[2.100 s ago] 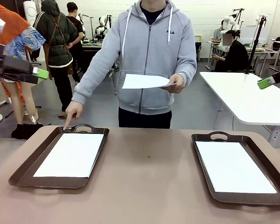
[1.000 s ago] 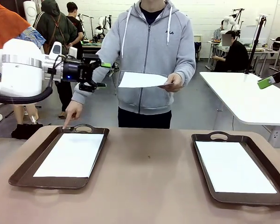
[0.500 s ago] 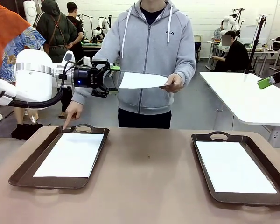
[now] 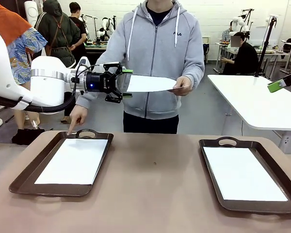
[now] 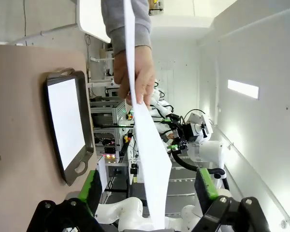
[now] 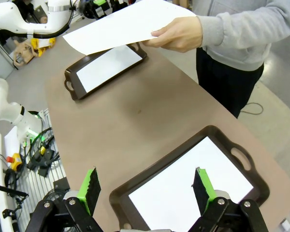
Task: Sort the A4 documents.
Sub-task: Receive the A4 Paper.
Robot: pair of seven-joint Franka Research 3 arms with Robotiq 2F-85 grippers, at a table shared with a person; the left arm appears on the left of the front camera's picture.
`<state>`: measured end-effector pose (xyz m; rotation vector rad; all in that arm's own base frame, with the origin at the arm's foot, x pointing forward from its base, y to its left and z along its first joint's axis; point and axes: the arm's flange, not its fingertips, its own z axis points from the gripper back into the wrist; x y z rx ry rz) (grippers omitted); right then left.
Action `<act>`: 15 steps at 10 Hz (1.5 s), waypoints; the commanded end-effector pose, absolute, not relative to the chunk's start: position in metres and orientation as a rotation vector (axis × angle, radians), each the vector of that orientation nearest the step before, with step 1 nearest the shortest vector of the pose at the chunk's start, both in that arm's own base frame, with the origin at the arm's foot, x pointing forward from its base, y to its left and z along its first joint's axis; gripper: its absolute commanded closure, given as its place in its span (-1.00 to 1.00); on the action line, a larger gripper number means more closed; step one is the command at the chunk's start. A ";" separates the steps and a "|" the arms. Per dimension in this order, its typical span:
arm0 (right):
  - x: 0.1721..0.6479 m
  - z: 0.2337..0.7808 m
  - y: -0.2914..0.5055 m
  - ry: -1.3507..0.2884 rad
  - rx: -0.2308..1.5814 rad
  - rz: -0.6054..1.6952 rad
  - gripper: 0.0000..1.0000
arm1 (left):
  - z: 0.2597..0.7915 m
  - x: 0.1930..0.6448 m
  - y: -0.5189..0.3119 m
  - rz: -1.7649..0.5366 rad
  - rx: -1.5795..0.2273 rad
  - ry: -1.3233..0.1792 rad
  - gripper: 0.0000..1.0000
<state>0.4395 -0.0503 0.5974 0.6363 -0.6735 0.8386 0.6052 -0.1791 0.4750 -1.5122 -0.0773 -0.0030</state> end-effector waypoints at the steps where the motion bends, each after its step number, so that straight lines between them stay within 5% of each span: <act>1: 0.439 0.596 -0.049 -0.668 0.640 0.840 -1.00 | 0.474 0.626 -0.188 0.013 -1.469 -0.046 -1.00; 8: 0.439 0.596 -0.049 -0.668 0.640 0.840 -1.00 | 0.475 0.646 -0.194 -0.032 -1.539 0.005 -1.00; 9: 0.439 0.596 -0.049 -0.668 0.640 0.840 -1.00 | 0.477 0.646 -0.193 -0.056 -1.553 -0.012 -0.62; 10: 0.439 0.596 -0.049 -0.668 0.640 0.840 -1.00 | 0.479 0.647 -0.194 -0.063 -1.557 -0.010 -0.61; 11: 0.439 0.596 -0.049 -0.668 0.640 0.840 -1.00 | 0.480 0.647 -0.193 -0.067 -1.554 -0.011 -0.23; 12: 0.439 0.596 -0.049 -0.668 0.640 0.840 -1.00 | 0.481 0.647 -0.191 -0.068 -1.546 -0.012 -0.22; 13: 0.439 0.596 -0.049 -0.668 0.640 0.840 -1.00 | 0.481 0.646 -0.191 -0.066 -1.542 -0.011 0.16; 14: 0.439 0.596 -0.049 -0.668 0.640 0.840 -1.00 | 0.480 0.646 -0.191 -0.062 -1.537 -0.015 0.18; 15: 0.439 0.596 -0.049 -0.668 0.640 0.840 -1.00 | 0.480 0.646 -0.190 -0.062 -1.536 -0.018 0.56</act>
